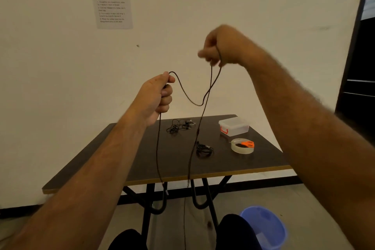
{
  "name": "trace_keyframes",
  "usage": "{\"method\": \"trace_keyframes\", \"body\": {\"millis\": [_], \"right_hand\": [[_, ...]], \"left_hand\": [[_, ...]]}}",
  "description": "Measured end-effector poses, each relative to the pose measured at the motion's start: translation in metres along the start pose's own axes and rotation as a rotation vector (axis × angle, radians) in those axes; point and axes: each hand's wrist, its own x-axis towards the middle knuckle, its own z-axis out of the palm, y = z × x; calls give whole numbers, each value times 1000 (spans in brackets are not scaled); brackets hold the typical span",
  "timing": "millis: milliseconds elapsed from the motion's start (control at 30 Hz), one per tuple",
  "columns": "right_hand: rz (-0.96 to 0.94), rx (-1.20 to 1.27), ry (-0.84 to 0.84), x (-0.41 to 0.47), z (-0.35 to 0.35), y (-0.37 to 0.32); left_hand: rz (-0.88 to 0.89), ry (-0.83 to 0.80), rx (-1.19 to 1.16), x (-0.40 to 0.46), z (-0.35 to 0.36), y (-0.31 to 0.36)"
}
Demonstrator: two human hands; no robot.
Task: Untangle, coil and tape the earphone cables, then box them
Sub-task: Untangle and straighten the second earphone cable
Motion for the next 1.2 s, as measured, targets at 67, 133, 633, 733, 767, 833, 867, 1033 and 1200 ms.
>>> {"method": "trace_keyframes", "body": {"millis": [67,133,633,733,767,833,867,1033,1200], "right_hand": [[110,-29,-306,-8,26,13],[153,-51,-573,-13,53,26],[-152,696,-510,-23,67,7],[-164,559,-478,-21,59,6],[-164,505,-439,-21,57,8],[-169,427,-265,-22,55,11],[-166,428,-121,-21,55,14],[53,681,188,-16,59,31],[12,754,-392,-28,59,37]], "left_hand": [[-6,1,10,-1,-1,1],[-13,-13,18,-1,0,2],[-105,-187,236,0,10,10],[-124,-191,270,-2,7,10],[-129,-181,266,-2,6,9],[-154,-177,239,-2,2,5],[-170,-177,227,-3,0,1],[-236,-191,103,-6,0,-11],[-248,-249,47,-8,6,-13]]}}
